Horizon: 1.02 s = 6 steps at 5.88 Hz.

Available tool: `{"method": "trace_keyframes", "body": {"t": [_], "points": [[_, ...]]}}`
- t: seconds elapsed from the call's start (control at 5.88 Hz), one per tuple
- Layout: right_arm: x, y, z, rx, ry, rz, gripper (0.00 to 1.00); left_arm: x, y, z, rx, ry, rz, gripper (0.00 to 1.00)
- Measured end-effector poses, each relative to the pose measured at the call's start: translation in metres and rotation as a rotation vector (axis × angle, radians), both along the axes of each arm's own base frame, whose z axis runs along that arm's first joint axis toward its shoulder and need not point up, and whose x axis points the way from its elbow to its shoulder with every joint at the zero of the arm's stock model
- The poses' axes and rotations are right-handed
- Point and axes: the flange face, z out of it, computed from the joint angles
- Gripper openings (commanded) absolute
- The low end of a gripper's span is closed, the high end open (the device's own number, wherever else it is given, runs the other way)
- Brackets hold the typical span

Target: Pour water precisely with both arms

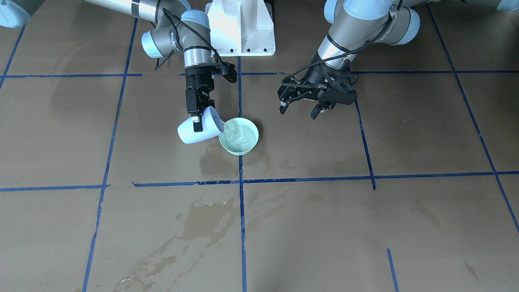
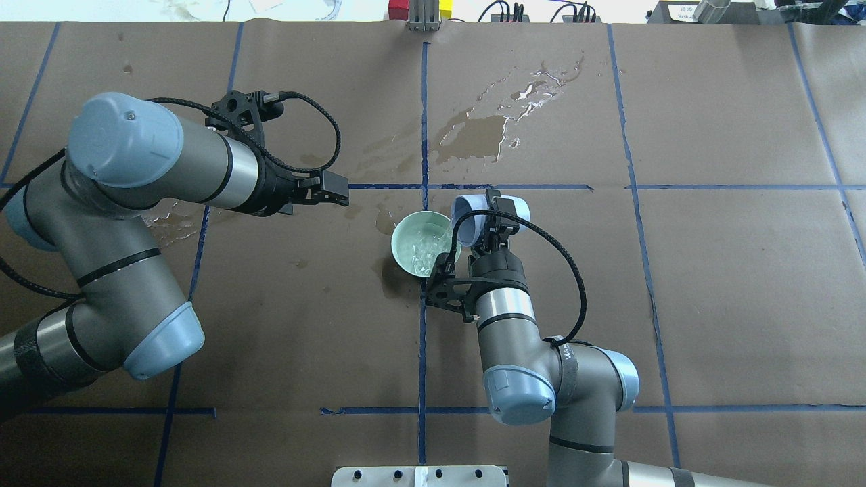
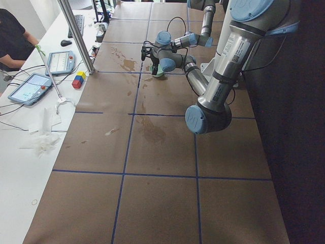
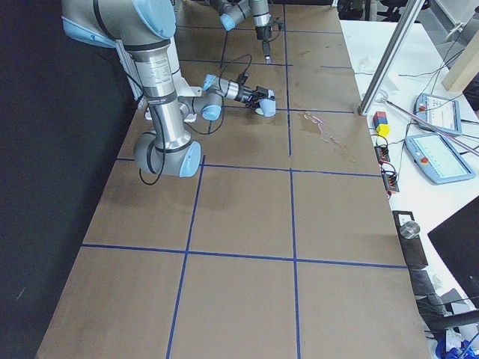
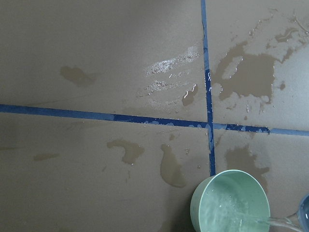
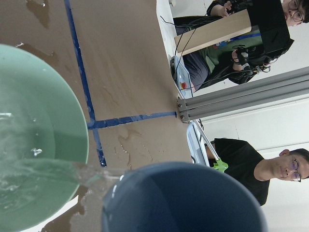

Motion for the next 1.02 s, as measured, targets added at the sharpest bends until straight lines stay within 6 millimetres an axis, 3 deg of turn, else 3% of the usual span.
{"method": "trace_keyframes", "body": {"t": [0.34, 1.02], "points": [[0.0, 0.001, -0.006, -0.015, -0.086, 0.013, 0.05, 0.0, 0.0, 0.0, 0.0, 0.0, 0.0, 1.0], [0.008, 0.002, -0.018, -0.139, -0.564, 0.089, 0.02, 0.0, 0.0, 0.0, 0.0, 0.001, 0.0, 1.0]]}}
